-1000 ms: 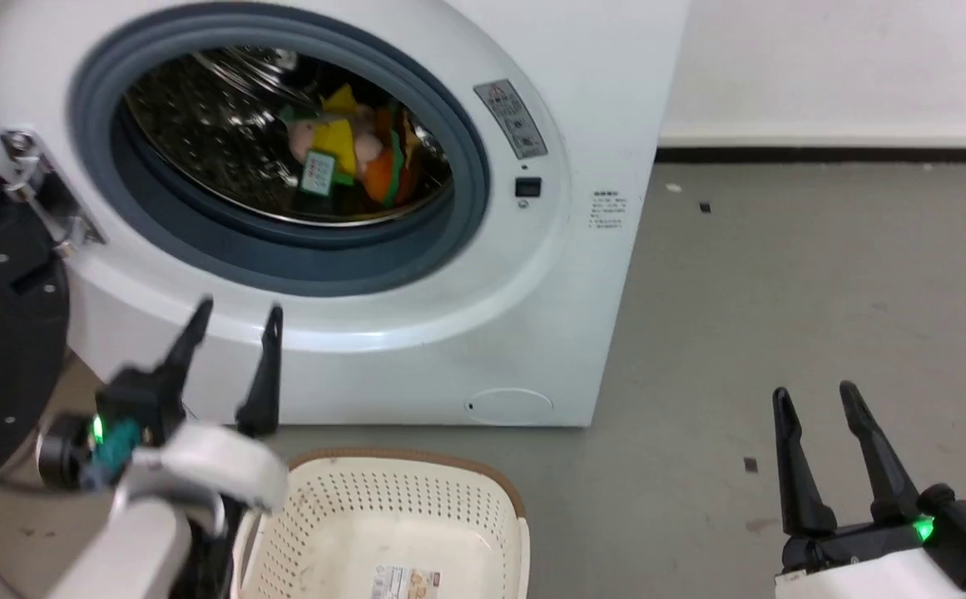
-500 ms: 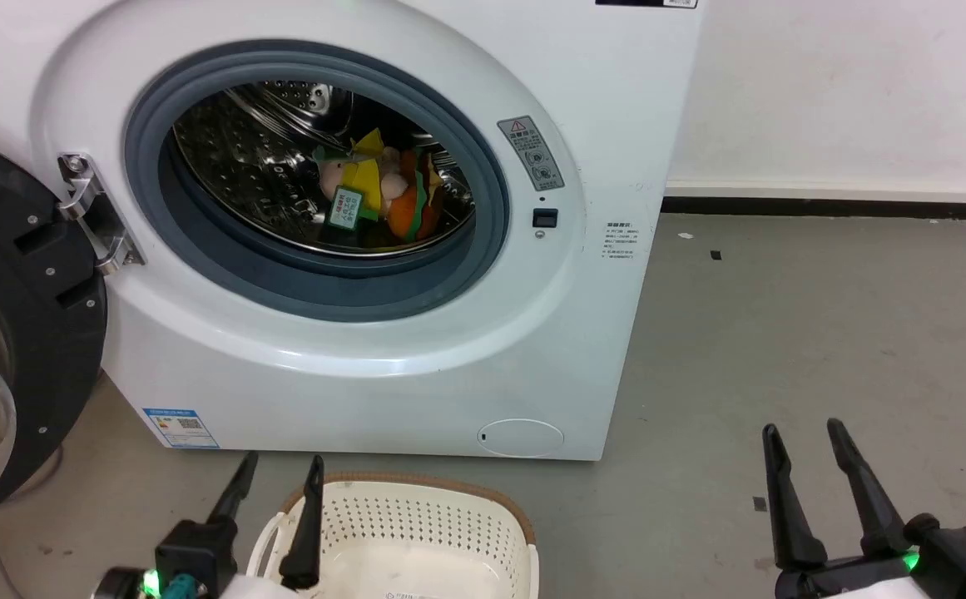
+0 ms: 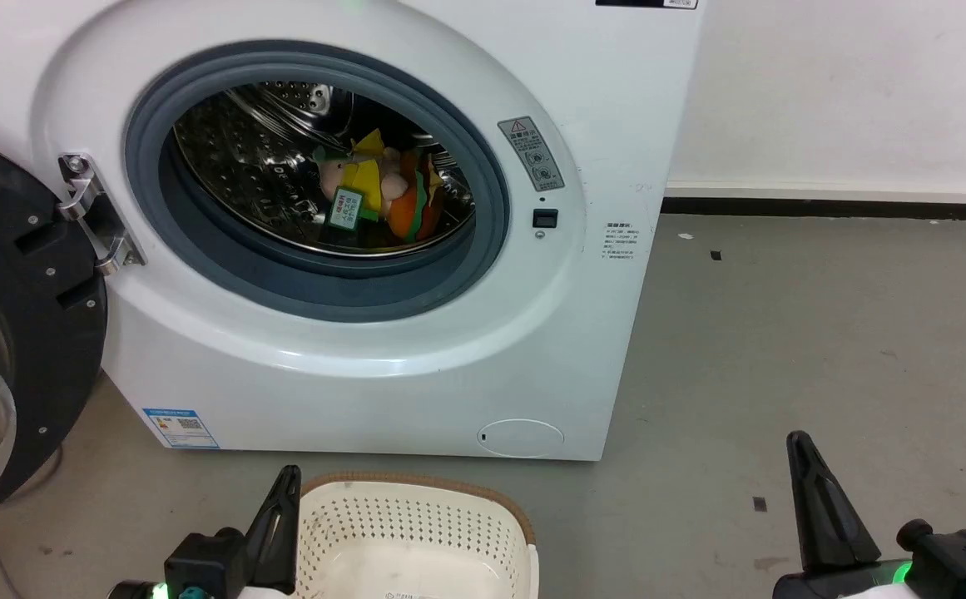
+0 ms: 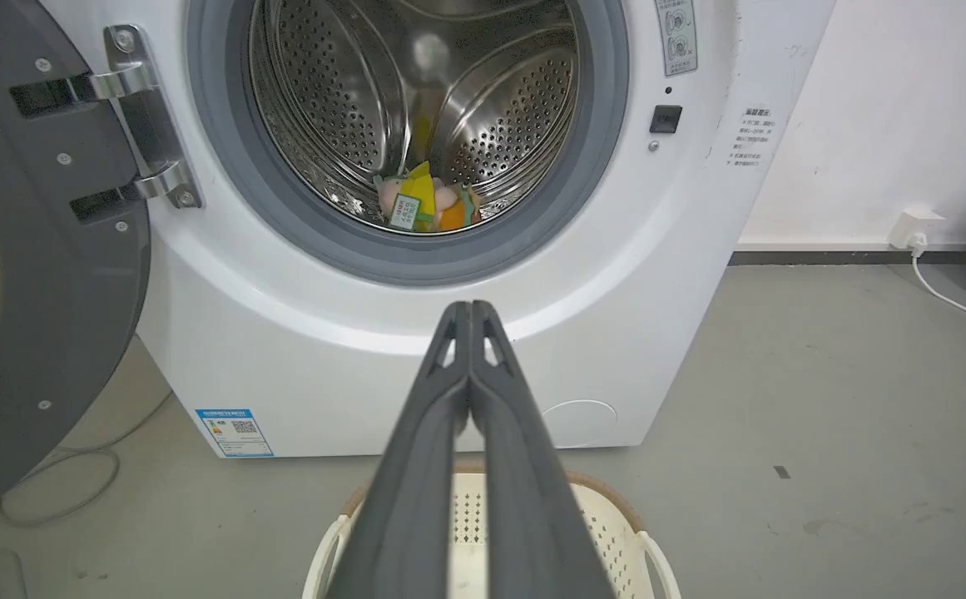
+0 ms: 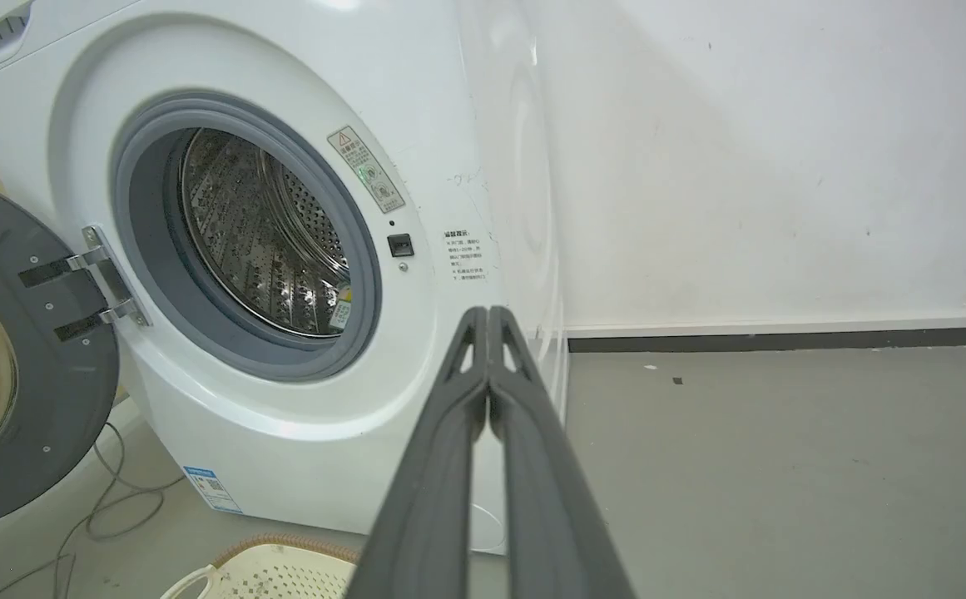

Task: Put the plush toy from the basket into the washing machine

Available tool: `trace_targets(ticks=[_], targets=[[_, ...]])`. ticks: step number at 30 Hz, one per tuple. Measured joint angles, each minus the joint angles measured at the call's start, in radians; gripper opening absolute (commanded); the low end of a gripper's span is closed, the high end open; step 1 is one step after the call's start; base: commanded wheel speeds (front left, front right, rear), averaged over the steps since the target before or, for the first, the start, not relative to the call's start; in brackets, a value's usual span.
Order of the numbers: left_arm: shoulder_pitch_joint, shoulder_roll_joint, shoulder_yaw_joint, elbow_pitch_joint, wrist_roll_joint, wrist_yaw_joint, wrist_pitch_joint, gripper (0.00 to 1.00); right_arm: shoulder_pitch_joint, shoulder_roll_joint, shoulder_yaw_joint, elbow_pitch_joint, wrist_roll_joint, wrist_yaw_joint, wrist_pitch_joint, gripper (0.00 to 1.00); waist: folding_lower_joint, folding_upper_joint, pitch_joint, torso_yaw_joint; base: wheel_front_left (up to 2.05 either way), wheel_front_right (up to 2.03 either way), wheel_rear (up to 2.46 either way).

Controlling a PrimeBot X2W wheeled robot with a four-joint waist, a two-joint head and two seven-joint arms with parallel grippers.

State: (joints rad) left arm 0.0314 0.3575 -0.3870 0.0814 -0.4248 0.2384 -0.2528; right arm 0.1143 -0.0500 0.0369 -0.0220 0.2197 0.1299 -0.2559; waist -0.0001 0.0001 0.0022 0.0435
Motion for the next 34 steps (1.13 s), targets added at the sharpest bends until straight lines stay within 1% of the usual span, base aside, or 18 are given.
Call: trace_targets(ticks=[28,34], targets=[[-0.001,-0.066,0.084,-0.013,0.090,-0.049,0.055,0.00,-0.014,0.000,-0.006,0.004,-0.044,0.000,0.055,0.00,0.0001,0.0000,0.000,-0.010,0.00,0.00,0.00],[-0.002,-0.082,0.104,-0.017,0.112,-0.065,0.069,0.00,-0.017,0.000,-0.008,0.005,-0.061,0.000,0.071,0.00,0.0001,0.0000,-0.001,-0.012,0.00,0.00,0.00]])
